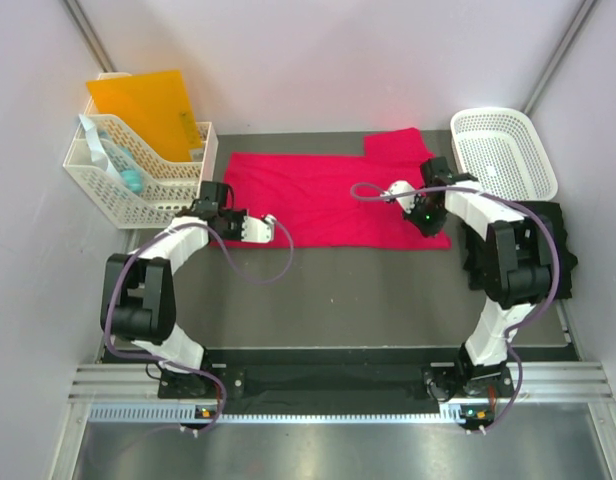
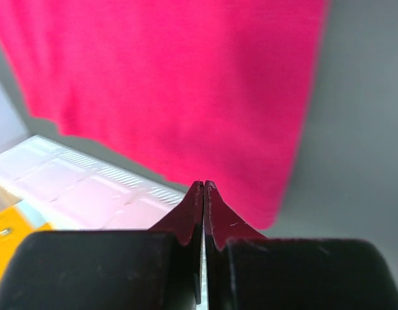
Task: Fold and stack the t-shirts
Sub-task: Fold the tshirt
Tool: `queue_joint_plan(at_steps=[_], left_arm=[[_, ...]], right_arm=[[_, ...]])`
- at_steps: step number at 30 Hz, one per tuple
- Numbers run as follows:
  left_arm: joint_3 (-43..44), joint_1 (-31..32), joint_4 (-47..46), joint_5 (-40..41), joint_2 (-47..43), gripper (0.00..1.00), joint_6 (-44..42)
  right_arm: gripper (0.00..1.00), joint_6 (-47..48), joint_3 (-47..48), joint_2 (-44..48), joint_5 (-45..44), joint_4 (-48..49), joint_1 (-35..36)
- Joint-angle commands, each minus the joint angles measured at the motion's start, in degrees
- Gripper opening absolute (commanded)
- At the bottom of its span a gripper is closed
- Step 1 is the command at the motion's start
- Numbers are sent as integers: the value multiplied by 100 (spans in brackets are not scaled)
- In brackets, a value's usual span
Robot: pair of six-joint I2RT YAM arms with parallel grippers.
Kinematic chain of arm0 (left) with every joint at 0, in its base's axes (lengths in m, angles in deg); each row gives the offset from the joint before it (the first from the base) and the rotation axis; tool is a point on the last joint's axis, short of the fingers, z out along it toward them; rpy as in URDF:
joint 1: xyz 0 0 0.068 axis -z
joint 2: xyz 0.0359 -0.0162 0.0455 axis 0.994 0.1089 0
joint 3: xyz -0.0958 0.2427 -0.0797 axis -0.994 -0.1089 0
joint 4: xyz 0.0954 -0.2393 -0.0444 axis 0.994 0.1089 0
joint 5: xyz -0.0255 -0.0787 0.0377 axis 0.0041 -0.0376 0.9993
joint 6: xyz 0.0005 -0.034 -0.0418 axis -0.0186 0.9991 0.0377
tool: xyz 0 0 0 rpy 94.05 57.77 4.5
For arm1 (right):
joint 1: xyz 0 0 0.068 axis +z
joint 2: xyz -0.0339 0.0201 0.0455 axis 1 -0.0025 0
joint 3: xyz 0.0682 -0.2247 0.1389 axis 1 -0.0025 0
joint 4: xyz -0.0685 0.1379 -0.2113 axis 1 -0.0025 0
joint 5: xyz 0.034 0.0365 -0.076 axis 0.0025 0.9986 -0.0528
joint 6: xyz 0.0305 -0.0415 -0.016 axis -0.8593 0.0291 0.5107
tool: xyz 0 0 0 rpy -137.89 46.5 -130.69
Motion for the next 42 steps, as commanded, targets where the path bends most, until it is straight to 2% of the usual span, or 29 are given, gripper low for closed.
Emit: queue_joint_plan(at_steps=[1,9,16,27,38,39,42], left_arm=[[-273,23,81,-173,-210,0,19],[-511,32,-613,345,282,0,-104],[-160,32,-474,645,827,0,45],[-220,-118,221,364,459,0,-271],[-1003,-311,90,328,-42,0,-474],[-1038,-311,11,302,-86,0,-421],[-925,-346,-156,153,-280,0,-166]], right_arm=[[0,15,-128,170,99,347,-7],[0,-64,-145,-181,-94,584,-16],[0,51,-418,-305,-262,584,-138],[0,200,-1068,20,-455,681,-490],[0,139,-1332,108,-499,822,-622],[1,121,-1297,126,-516,822,-613],[11,86,-1104,275,-464,760,-578]])
